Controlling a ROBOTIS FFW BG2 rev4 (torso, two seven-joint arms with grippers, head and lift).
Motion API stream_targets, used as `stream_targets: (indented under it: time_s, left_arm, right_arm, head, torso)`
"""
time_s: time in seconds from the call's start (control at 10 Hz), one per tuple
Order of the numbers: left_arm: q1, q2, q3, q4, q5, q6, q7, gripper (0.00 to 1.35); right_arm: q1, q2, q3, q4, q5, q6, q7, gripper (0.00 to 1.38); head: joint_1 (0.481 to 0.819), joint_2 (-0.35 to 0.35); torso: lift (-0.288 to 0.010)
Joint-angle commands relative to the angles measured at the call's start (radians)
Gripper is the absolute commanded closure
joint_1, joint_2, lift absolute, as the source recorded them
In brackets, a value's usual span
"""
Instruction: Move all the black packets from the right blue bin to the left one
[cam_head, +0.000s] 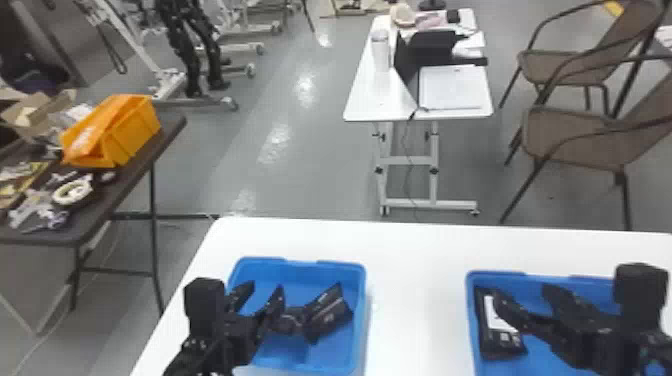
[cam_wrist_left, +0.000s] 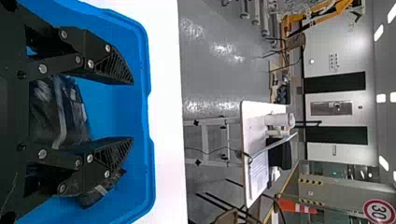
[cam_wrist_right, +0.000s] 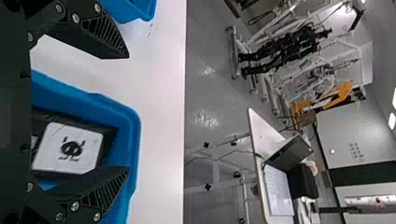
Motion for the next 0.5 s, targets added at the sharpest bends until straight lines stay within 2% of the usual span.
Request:
stream_targets:
  time_s: [0.0,0.1,0.2,0.3,0.4]
  left_arm:
    - [0.001,-0.004,0.003,0.000,0.018,-0.012,0.001,0.11]
    - [0.003,-0.004,0.001,0.000,0.029,-0.011,0.001,0.18]
    - [0.001,-0.004,-0.001,0.000,0.046,-0.006,0.001,0.20]
    - [-0.003,-0.004,0.001,0.002,0.067,0.011,0.001,0.20]
    - [-0.005,-0.004,-0.004,0.002,0.067,0.011,0.001,0.20]
  right_arm:
    - [0.064,0.000,-0.028,-0.011,0.001,0.065,0.002,0.19]
    - [0.078,-0.008,-0.028,0.012,-0.030,0.084,0.001,0.19]
    - [0.075,-0.008,-0.034,0.021,-0.016,0.093,-0.019,0.19]
    - [0.052,-0.006,-0.034,0.073,0.014,0.091,-0.039,0.19]
    - [0.022,-0.009,-0.034,0.158,0.005,0.049,-0.038,0.19]
  head:
    - [0.695,0.207]
    - [0.695,0.202]
    - [0.695,0.198]
    - [0.695,0.193]
    - [0.695,0.180]
  torso:
    - [0.000]
    - [0.000]
    - [0.000]
    - [0.000]
    - [0.000]
